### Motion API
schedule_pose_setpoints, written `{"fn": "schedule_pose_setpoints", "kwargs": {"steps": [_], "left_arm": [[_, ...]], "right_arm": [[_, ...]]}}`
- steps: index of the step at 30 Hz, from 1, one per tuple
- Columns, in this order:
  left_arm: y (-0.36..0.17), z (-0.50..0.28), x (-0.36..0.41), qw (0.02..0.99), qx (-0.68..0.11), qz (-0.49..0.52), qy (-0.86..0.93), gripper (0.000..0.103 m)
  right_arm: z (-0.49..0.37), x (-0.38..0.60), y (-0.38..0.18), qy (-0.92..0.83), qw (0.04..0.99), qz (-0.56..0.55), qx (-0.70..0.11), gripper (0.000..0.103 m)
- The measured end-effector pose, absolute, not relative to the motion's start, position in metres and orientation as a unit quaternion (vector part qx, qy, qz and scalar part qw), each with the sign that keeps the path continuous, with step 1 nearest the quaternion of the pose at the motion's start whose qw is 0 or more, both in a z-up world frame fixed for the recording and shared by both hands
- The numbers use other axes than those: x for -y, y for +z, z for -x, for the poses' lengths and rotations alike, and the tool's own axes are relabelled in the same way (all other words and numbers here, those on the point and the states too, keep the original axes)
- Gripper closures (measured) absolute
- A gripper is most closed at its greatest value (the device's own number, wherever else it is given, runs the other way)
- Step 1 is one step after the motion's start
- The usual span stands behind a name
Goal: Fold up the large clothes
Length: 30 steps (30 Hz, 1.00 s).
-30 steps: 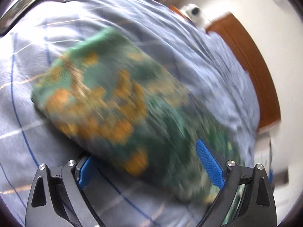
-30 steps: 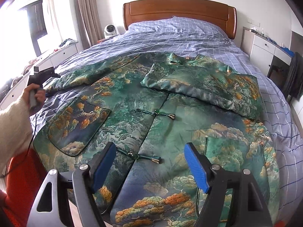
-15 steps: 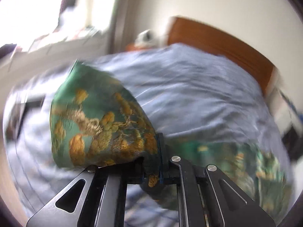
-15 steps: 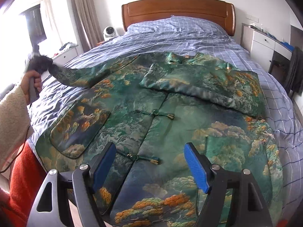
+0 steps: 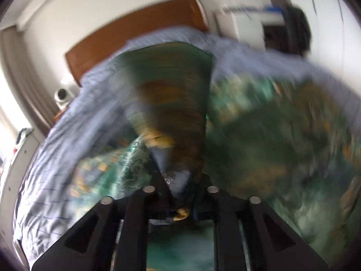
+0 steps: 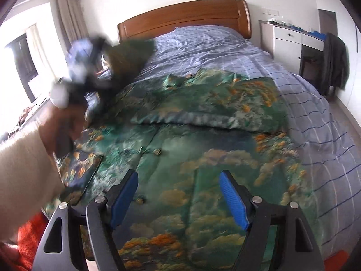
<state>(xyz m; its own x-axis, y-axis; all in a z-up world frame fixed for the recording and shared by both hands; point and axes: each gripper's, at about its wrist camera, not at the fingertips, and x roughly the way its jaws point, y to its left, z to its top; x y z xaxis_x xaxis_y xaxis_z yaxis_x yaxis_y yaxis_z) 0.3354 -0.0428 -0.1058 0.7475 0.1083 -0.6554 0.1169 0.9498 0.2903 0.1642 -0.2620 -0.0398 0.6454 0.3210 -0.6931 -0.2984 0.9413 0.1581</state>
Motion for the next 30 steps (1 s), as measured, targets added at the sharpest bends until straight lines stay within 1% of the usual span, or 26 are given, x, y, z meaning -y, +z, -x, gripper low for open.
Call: {"fn": "schedule_pose_setpoints", "kwargs": {"steps": [1,2,3,5,6,7,10,12,14,16,18,19,20,21,23,26,28,30], "left_arm": [[-0.120,-0.336,0.052,0.913,-0.372,-0.166,-0.013,0.063],[-0.135,-0.334,0.057,0.905,-0.389,-0.170,-0.025,0.055],[-0.141,-0.329,0.059,0.903,-0.389,-0.179,-0.022,0.048],[-0.140,-0.315,0.059,0.905,-0.373,-0.202,-0.012,0.032],[-0.135,-0.305,0.054,0.907,-0.370,-0.203,-0.015,0.018],[-0.129,-0.296,0.046,0.909,-0.370,-0.192,-0.022,0.012],[-0.108,-0.263,0.009,0.915,-0.380,-0.132,-0.041,0.011],[-0.102,-0.246,-0.013,0.917,-0.387,-0.088,-0.034,0.011],[-0.098,-0.224,-0.039,0.919,-0.392,-0.042,-0.025,0.010],[-0.104,-0.210,-0.055,0.919,-0.394,-0.012,-0.012,0.010],[-0.113,-0.194,-0.073,0.916,-0.400,0.019,0.003,0.010],[-0.117,-0.192,-0.078,0.914,-0.404,0.029,0.008,0.010],[-0.119,-0.187,-0.086,0.912,-0.408,0.043,0.013,0.010],[-0.121,-0.189,-0.088,0.911,-0.410,0.051,0.015,0.010],[-0.122,-0.185,-0.094,0.910,-0.408,0.071,0.015,0.010],[-0.118,-0.186,-0.095,0.913,-0.399,0.083,0.013,0.010],[-0.119,-0.187,-0.094,0.915,-0.397,0.076,0.017,0.010],[-0.122,-0.189,-0.093,0.912,-0.403,0.068,0.022,0.010]], "right_arm": [[-0.171,0.266,-0.036,0.169,0.908,-0.017,-0.384,0.027],[-0.175,0.268,-0.034,0.168,0.908,-0.018,-0.384,0.027],[-0.186,0.273,-0.029,0.169,0.908,-0.023,-0.382,0.027],[-0.208,0.275,-0.023,0.177,0.905,-0.033,-0.384,0.027],[-0.218,0.275,-0.022,0.180,0.903,-0.037,-0.388,0.027],[-0.234,0.275,-0.022,0.185,0.899,-0.049,-0.395,0.027],[-0.288,0.265,-0.027,0.224,0.874,-0.108,-0.418,0.027],[-0.325,0.252,-0.039,0.248,0.848,-0.157,-0.442,0.027],[-0.354,0.236,-0.054,0.261,0.825,-0.181,-0.468,0.027],[-0.386,0.215,-0.079,0.259,0.802,-0.195,-0.501,0.027],[-0.399,0.202,-0.099,0.248,0.786,-0.205,-0.528,0.027],[-0.407,0.192,-0.114,0.249,0.768,-0.213,-0.550,0.034],[-0.410,0.185,-0.119,0.250,0.764,-0.208,-0.557,0.052],[-0.411,0.178,-0.116,0.248,0.770,-0.191,-0.556,0.088],[-0.415,0.167,-0.094,0.259,0.792,-0.158,-0.530,0.088],[-0.423,0.155,-0.053,0.258,0.844,-0.083,-0.464,0.088],[-0.434,0.155,-0.049,0.244,0.855,-0.057,-0.453,0.088],[-0.442,0.156,-0.059,0.223,0.859,-0.039,-0.458,0.088]]}}
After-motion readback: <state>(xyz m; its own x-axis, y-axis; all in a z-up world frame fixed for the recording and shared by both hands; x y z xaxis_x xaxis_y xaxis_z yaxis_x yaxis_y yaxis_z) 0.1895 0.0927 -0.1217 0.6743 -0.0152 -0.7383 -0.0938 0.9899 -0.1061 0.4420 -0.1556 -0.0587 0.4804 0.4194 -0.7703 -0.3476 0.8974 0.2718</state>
